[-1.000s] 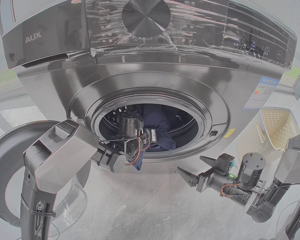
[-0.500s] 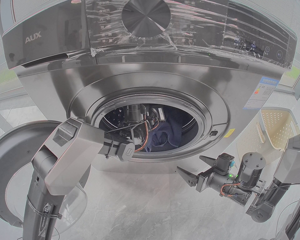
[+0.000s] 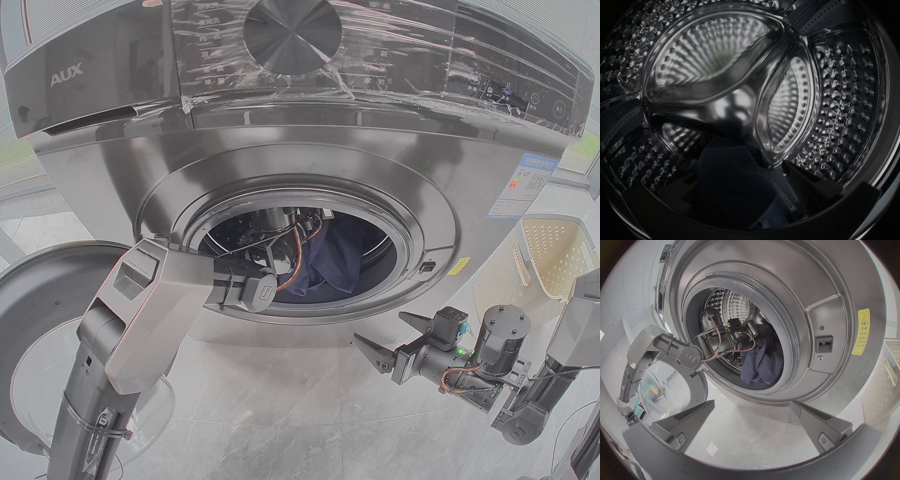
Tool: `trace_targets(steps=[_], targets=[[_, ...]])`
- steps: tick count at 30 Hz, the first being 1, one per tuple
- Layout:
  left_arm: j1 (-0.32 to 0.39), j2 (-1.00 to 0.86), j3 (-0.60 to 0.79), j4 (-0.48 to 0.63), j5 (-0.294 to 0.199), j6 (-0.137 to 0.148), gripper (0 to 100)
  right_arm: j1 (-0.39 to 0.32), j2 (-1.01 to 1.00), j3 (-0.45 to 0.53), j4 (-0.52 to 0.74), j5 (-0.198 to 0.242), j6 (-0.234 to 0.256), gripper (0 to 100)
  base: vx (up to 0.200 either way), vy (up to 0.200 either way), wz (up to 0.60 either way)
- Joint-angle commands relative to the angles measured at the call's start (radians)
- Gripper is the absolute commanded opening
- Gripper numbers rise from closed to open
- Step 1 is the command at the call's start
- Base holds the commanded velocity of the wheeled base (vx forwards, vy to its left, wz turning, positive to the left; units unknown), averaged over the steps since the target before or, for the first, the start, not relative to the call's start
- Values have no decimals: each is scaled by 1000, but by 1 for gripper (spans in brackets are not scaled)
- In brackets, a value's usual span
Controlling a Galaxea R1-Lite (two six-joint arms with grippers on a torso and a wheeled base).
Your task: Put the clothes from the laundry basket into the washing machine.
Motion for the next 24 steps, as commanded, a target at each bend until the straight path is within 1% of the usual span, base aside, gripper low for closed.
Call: trace_targets(steps=[1, 2, 3, 4, 5, 10, 11, 12, 13, 17, 21, 23, 24], targets=[[0, -82, 123, 22, 20, 9, 100, -3, 0, 2, -1, 0, -1, 100, 0, 0, 0], [-2, -108, 171, 33, 19, 10, 100, -3, 0, 2, -1, 0, -1, 100, 0, 0, 0], [-3, -111, 178, 34, 19, 10, 100, -3, 0, 2, -1, 0, -1, 100, 0, 0, 0], [-16, -156, 266, 49, 17, 12, 100, -5, 0, -1, -1, 0, -1, 100, 0, 0, 0], [-20, -171, 299, 49, 17, 12, 100, -7, 0, -1, -1, 0, -3, 100, 0, 0, 0], [-25, -197, 439, 45, 9, 18, 100, -5, 0, 1, -1, 0, -3, 100, 0, 0, 0], [-23, -197, 471, 43, 8, 22, 100, -5, -1, 2, -1, 0, -3, 100, 0, 0, 0], [-23, -197, 474, 43, 8, 24, 100, -5, -1, 2, -1, 0, -3, 100, 0, 0, 0], [-20, -194, 514, 40, -7, 33, 100, -5, -1, 2, -1, 0, -3, 100, 0, 0, 0], [-20, -168, 520, 25, -38, 36, 100, -2, 0, 2, -1, 0, -1, 100, 0, 0, 0], [-17, -130, 487, 17, -40, 38, 100, -2, 0, 2, -1, 0, -1, 100, 0, 0, 0], [-9, -88, 447, 23, -38, 45, 100, 0, 2, 2, -1, 0, 0, 100, 0, 0, 0], [-9, -88, 447, 23, -38, 45, 0, 0, 2, 2, -1, 0, 0, 100, 0, 0, 0]])
